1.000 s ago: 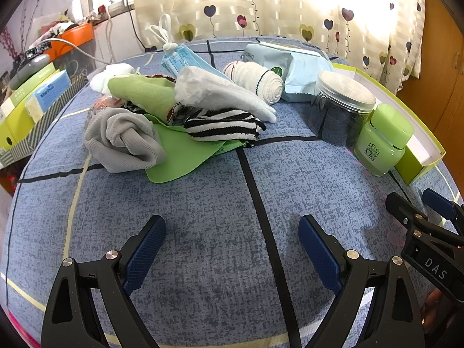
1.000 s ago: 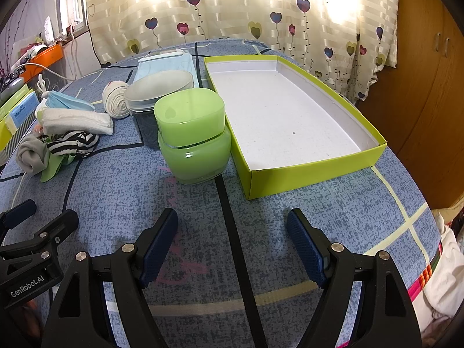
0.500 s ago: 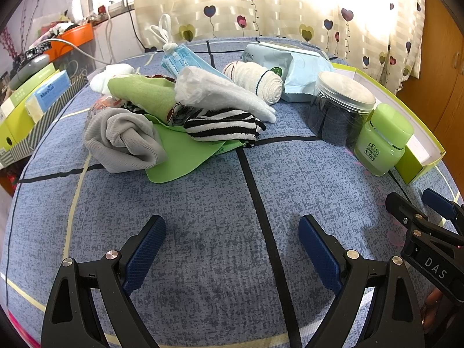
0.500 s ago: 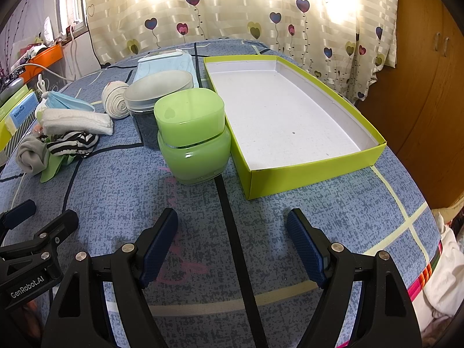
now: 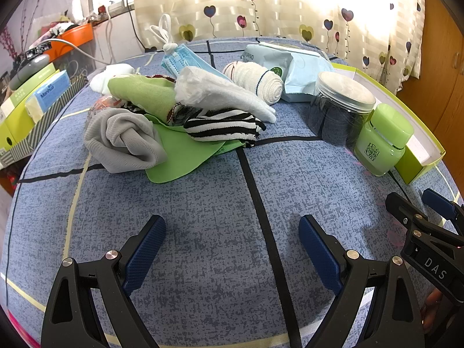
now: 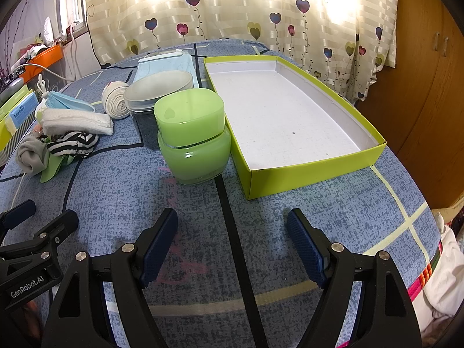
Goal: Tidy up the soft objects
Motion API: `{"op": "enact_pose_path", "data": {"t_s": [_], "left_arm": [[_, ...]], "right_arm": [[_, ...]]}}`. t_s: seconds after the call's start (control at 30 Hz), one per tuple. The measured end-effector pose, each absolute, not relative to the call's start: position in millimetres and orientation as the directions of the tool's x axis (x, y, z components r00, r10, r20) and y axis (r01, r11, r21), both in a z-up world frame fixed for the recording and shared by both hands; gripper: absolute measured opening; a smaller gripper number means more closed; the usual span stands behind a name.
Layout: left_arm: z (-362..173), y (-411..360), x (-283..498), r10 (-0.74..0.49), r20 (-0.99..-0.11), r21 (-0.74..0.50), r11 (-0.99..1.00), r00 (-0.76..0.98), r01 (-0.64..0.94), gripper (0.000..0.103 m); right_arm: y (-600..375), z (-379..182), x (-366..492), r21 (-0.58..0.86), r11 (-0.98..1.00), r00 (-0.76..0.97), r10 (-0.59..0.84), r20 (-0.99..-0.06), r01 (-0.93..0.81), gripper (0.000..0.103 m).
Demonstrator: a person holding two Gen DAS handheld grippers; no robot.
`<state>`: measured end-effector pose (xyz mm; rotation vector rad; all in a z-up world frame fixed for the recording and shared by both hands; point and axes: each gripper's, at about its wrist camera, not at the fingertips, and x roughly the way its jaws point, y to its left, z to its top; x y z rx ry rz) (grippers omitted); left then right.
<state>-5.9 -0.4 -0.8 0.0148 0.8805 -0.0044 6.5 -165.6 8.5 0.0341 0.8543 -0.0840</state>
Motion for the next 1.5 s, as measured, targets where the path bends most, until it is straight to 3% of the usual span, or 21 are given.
{"op": "enact_pose_path", "data": {"t_s": [0.63,0.97,1.5], "left_arm": [[0,2,-6,-0.002,-0.774,0.01,1.0,0.634,0.015,0.093],[2,12,-4,-0.049,-0.79,0.016,0.995,0.612,0.101,0.093],[37,97,-7,-0.003,-0.735,-0.046,0.998,0.678,-0.046,0.092]], "right_arm": [[-163,8,4,-0.004,0.996,0.655,-0.059,-0.754,0.086,0.078],[-165,11,8,-0.009,0.998,0.641,-0.047,-0.766,0.062,0.078],[-87,47,19,-0.053,0.972,0.716,0.133,-0.685,-0.231,0.078]]}}
